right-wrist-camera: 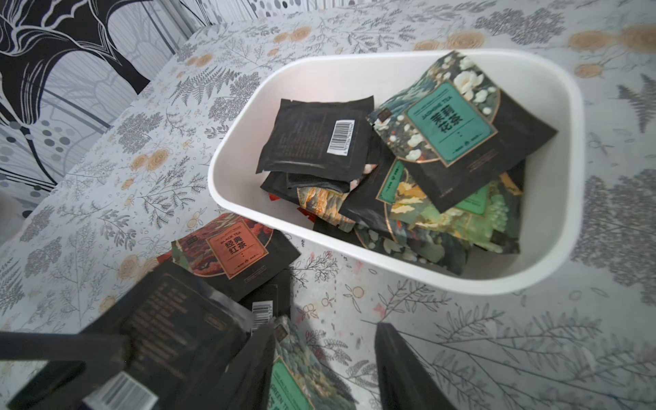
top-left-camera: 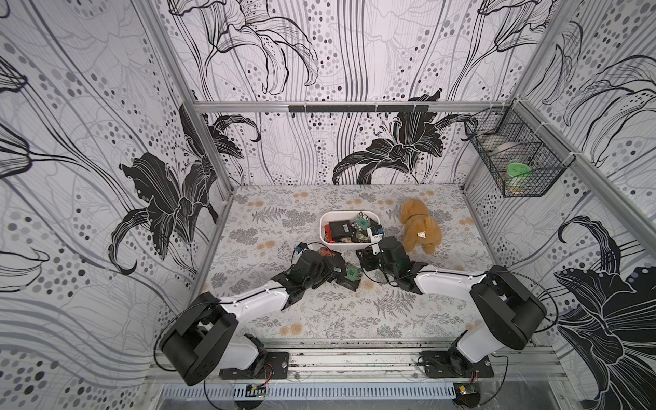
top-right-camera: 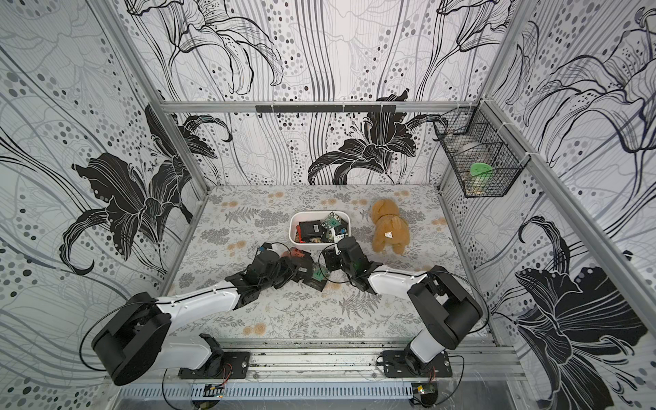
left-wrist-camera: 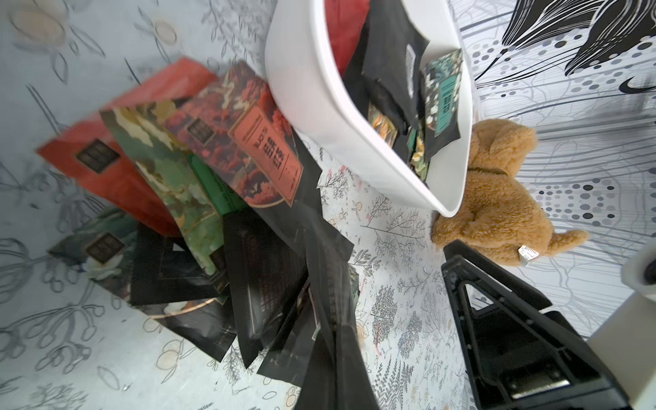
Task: Put the tea bags into the storage box
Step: Pick up the tea bag from the center of the board, then place the tea bag in the storage box.
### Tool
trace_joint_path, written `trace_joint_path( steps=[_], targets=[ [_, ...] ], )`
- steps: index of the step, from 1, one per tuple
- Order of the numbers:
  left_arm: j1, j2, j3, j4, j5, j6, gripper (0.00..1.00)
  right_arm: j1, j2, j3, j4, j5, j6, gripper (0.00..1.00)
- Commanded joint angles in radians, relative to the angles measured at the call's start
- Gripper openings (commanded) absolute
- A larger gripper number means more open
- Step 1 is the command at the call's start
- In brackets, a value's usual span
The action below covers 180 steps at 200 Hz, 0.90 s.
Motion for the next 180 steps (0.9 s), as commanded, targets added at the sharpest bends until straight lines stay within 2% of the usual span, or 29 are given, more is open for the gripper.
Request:
trace_joint_path(
  steps=[1,25,46,70,111,151,180],
  targets=[
    [-0.005,-0.06,0.11,-0.253,-0.157,0.149,0.0,-0.002,-0.043,-0.032,0.044,0.064,-0.01,0.51],
    [0.0,-0.035,0.267,-0.402,-0.309,0.24,0.0,-0.001,-0.052,-0.04,0.051,0.068,-0.004,0.52],
    [0.019,0.052,0.412,-0.438,-0.353,0.309,0.0,-0.002,-0.061,-0.055,0.073,0.083,-0.008,0.52],
    [0.029,0.201,0.565,-0.42,-0.375,0.353,0.0,-0.001,-0.054,-0.077,0.12,0.083,-0.014,0.53],
    [0.034,0.493,0.81,-0.412,-0.292,0.402,0.0,-0.002,-0.038,-0.069,0.129,0.066,-0.017,0.54],
    [0.048,0.605,0.869,-0.369,-0.249,0.42,0.0,-0.001,-0.089,-0.1,0.137,0.061,-0.028,0.55],
    [0.077,0.59,0.814,-0.318,-0.209,0.413,0.17,-0.002,-0.106,-0.108,0.134,0.059,-0.035,0.55]
  ],
)
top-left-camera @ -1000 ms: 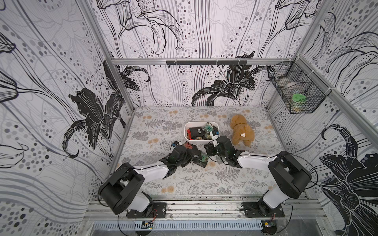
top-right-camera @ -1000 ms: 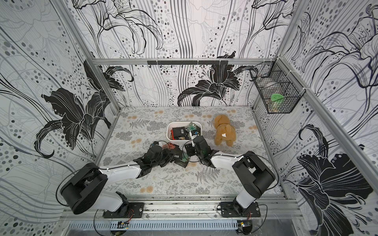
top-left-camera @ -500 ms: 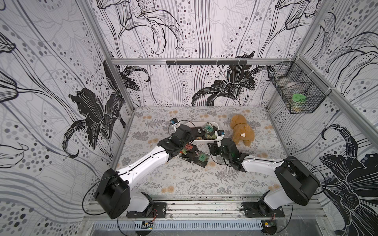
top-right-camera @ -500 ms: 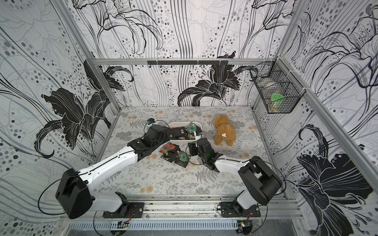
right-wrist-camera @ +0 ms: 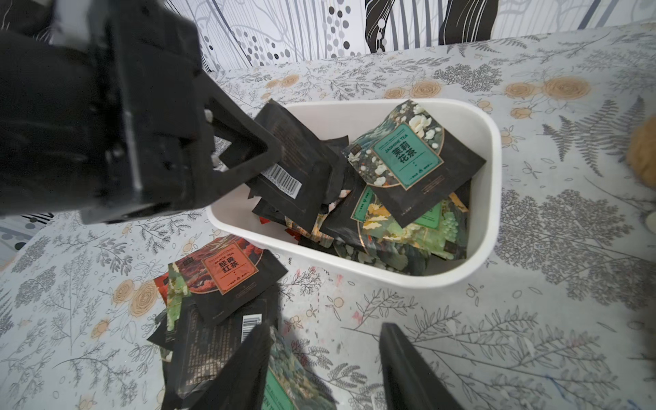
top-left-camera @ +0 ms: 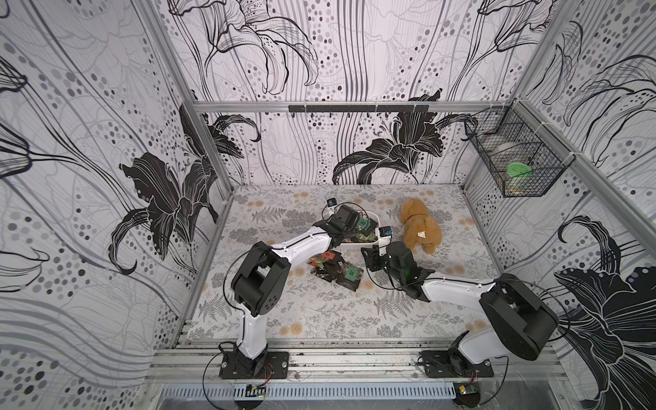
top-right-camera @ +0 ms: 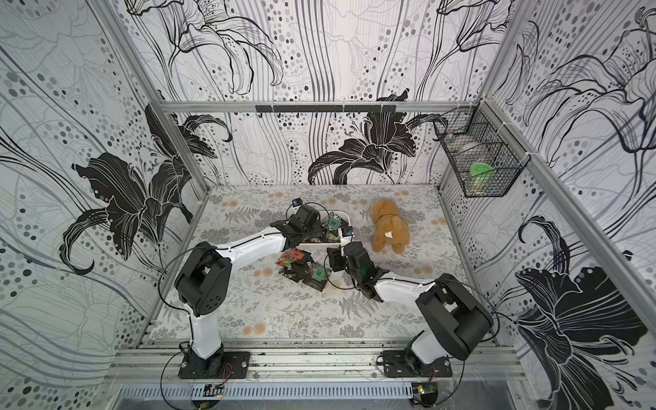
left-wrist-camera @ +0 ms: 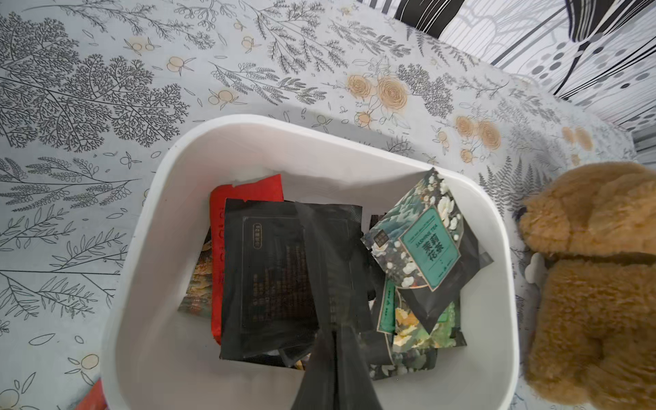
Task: Put the tea bags into the storage box
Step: Place the tea bag in the storage box, then pick up the tea bag from the center of the board.
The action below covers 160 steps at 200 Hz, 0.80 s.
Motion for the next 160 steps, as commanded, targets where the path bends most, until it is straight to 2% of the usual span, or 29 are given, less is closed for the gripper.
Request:
trace_joint_path(
  steps=[1,15,24,47,80,89,105,140,160],
  targets=[
    [0.03,-0.031,-0.019,0.072,0.037,0.015,0.18,-0.001,-0.031,-0.016,0.023,-0.002,-0.027,0.55],
    [0.035,-0.065,-0.051,0.08,0.041,0.017,0.25,-0.001,-0.034,-0.018,0.022,-0.009,-0.03,0.56],
    [0.038,-0.092,-0.069,0.074,0.034,0.016,0.35,-0.001,-0.036,-0.016,0.018,-0.018,-0.036,0.56],
    [0.045,-0.178,-0.126,0.043,0.014,0.017,0.47,-0.002,-0.041,-0.009,-0.003,-0.018,-0.054,0.57],
    [0.049,-0.357,-0.237,-0.02,-0.038,0.0,0.54,-0.001,-0.047,0.02,-0.077,-0.04,-0.068,0.57],
    [0.049,-0.411,-0.29,-0.007,-0.013,-0.001,0.55,-0.001,-0.054,0.024,-0.099,-0.069,-0.066,0.57],
    [0.048,-0.498,-0.391,0.03,0.099,-0.009,0.58,-0.001,-0.065,0.033,-0.142,-0.139,-0.073,0.57],
    [0.006,-0.66,-0.621,0.13,0.269,-0.076,0.62,-0.001,-0.048,0.08,-0.33,-0.26,-0.08,0.54],
    [-0.058,-0.701,-0.695,0.174,0.294,-0.103,0.63,-0.001,-0.045,0.042,-0.34,-0.301,-0.084,0.53]
  ],
)
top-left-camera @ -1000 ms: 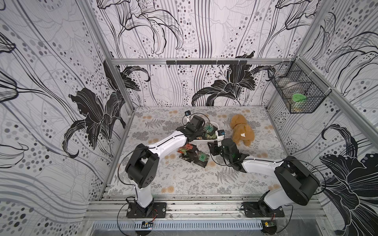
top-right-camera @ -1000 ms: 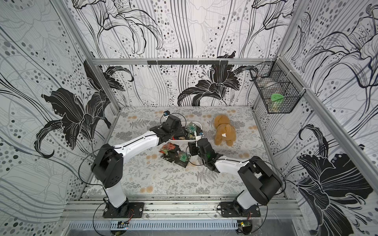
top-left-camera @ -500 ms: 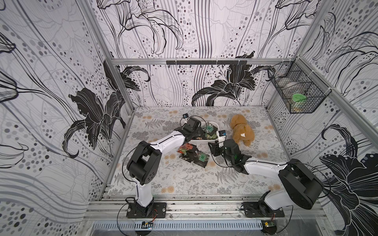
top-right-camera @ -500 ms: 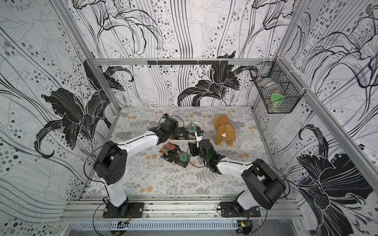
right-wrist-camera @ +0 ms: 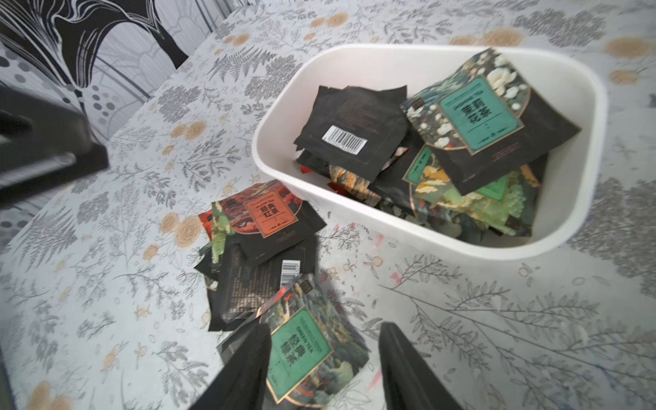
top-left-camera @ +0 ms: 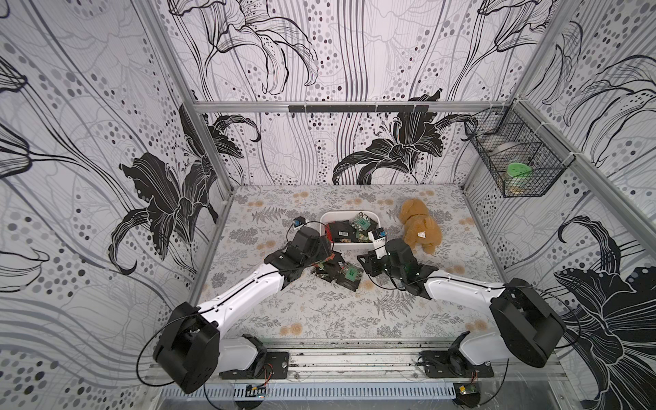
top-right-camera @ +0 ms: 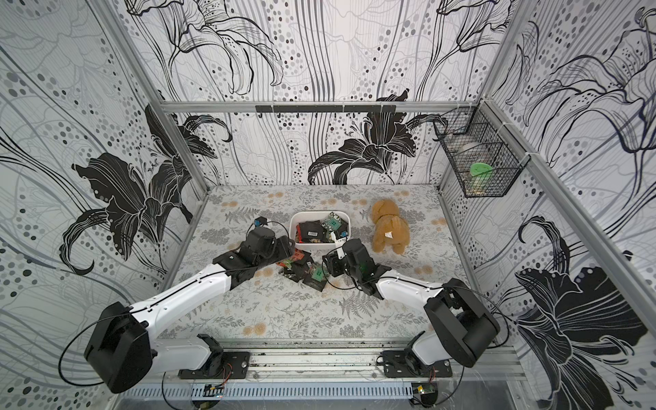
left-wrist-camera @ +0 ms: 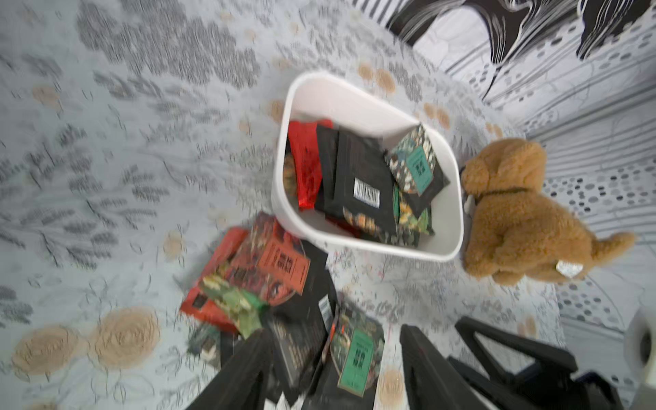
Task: Put the tea bags into the storage box
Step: Pick up the tea bag from the center of the board.
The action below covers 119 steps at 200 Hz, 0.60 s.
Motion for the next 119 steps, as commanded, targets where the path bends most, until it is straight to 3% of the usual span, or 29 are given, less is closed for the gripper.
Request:
trace_joint_path(
  steps=[1,38,53,87,119],
  targets=[
    [-0.063,-0.04,-0.075,0.104,0.101,-0.047,0.63,-0.001,-0.003,-0.02,-0.1,-0.094,-0.019,0.53],
    [-0.135,0.004,-0.12,0.169,0.087,-0.08,0.48,-0.001,0.029,-0.027,-0.087,-0.106,-0.007,0.46],
    [-0.139,0.042,-0.123,0.198,0.085,-0.086,0.44,-0.001,0.047,-0.011,-0.112,-0.117,-0.007,0.38],
    [-0.138,0.154,-0.064,0.197,0.068,-0.057,0.42,-0.001,0.08,0.014,-0.143,-0.155,-0.006,0.31],
    [-0.139,0.266,0.009,0.177,0.069,-0.019,0.3,0.0,0.107,0.034,-0.171,-0.134,-0.009,0.28]
  ],
)
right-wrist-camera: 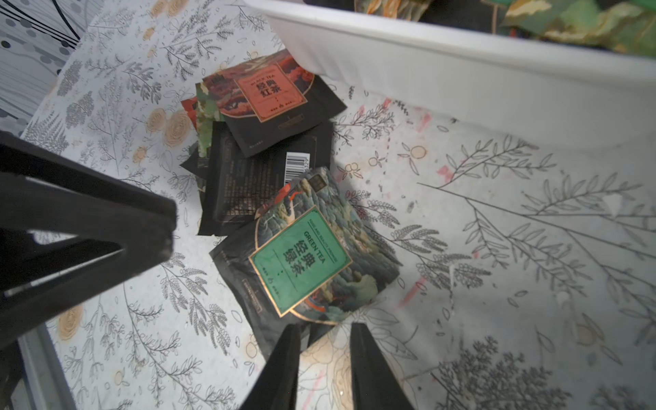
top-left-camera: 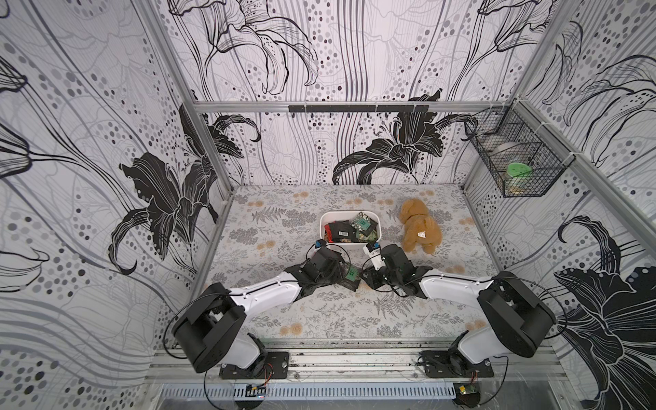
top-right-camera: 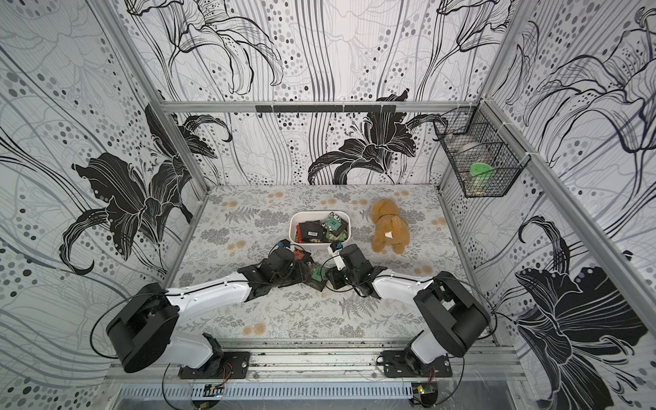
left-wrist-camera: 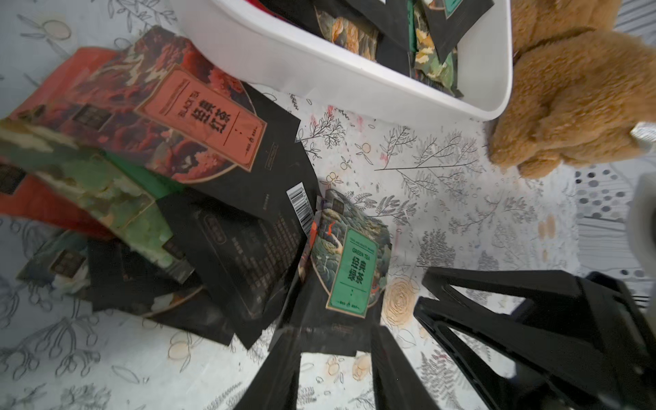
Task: Put the tea bags into the storage box
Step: Pick up the tea bag from the center of the board.
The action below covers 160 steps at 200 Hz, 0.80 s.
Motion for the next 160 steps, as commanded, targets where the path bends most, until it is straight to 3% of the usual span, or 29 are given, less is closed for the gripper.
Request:
trace_joint_path(
  steps=[1,85,160],
  targets=[
    [-0.004,0.058,0.064,0.027,-0.01,0.037,0.3,-0.001,0.026,0.039,-0.042,-0.01,-0.002,0.28],
    [-0.001,0.194,0.155,-0.032,-0.072,0.098,0.3,-0.002,0.1,0.076,-0.065,-0.016,-0.005,0.24],
    [0.0,0.228,0.154,-0.013,-0.047,0.097,0.3,-0.002,0.136,0.101,-0.081,-0.013,-0.008,0.23]
  ],
)
